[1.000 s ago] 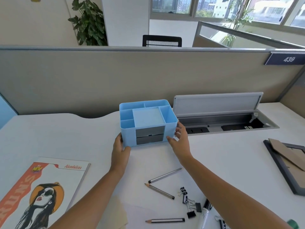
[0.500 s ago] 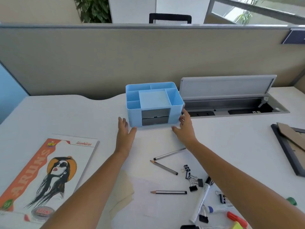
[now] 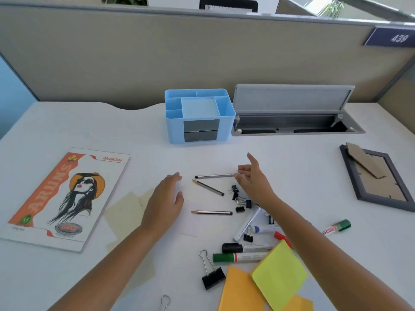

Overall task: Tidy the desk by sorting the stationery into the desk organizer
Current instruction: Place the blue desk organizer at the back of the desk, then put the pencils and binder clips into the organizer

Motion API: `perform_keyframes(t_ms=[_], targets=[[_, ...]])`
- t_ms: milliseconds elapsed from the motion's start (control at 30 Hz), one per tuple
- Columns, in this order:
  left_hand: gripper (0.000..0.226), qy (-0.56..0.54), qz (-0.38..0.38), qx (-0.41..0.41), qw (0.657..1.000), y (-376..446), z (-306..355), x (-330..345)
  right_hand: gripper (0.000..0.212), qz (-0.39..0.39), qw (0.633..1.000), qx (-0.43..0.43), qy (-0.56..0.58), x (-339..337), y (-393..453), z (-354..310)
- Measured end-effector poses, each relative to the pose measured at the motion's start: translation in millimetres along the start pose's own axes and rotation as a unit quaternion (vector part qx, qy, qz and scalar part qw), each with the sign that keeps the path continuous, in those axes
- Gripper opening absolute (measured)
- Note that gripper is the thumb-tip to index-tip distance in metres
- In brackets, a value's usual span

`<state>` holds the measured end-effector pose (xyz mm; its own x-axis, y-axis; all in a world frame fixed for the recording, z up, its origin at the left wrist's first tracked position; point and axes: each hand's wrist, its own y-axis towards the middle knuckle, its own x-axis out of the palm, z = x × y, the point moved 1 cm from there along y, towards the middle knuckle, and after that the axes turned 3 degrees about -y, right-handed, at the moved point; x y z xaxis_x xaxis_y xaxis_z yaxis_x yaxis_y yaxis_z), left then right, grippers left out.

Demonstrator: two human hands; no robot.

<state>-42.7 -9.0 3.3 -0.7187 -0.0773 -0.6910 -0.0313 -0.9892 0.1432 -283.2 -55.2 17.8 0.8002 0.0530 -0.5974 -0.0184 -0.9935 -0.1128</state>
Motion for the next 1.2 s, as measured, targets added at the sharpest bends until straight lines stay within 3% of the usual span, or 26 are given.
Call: perform_keyframes(t_ms=[133,300,400,500,567,633,733,867,967,1033,1200], targets=[[0.038,0.034,-0.009,0.049,0.998,-40,-4,5,0.072,-0.008,0.999,0.007,-0.047,-12,-24,7],[0.052,0.100,-0.041,0.074,0.991,-51,-13,13,0.060,-0.008,0.995,0.006,-0.094,-22,-43,12],[0.039,0.026,0.001,0.042,0.999,-44,-3,7,0.054,-0.013,0.992,-0.005,-0.129,-22,-48,8],[0.016,-0.043,0.100,0.014,0.994,-30,19,0,0.047,-0.029,0.985,-0.011,-0.167,-15,-53,4],[0.011,-0.120,0.131,-0.046,0.983,-6,39,-3,0.044,-0.025,0.982,-0.008,-0.186,-13,-54,1],[0.016,-0.241,0.120,-0.174,0.947,27,58,-4,0.041,-0.015,0.982,-0.004,-0.186,-12,-53,-1],[0.028,-0.400,0.078,-0.308,0.860,71,81,-3,0.039,-0.012,0.981,0.000,-0.196,-9,-53,-4],[0.060,-0.505,0.072,-0.360,0.781,109,95,6,0.045,-0.023,0.970,-0.031,-0.239,0,-59,-6],[0.072,-0.565,0.076,-0.399,0.719,125,102,12,0.047,-0.005,0.969,-0.046,-0.243,2,-61,-4],[0.071,-0.580,0.080,-0.412,0.698,134,105,15,0.048,0.006,0.972,-0.045,-0.232,0,-61,-3],[0.078,-0.570,0.056,-0.414,0.708,145,112,26,0.050,0.016,0.973,-0.049,-0.225,1,-61,-1]])
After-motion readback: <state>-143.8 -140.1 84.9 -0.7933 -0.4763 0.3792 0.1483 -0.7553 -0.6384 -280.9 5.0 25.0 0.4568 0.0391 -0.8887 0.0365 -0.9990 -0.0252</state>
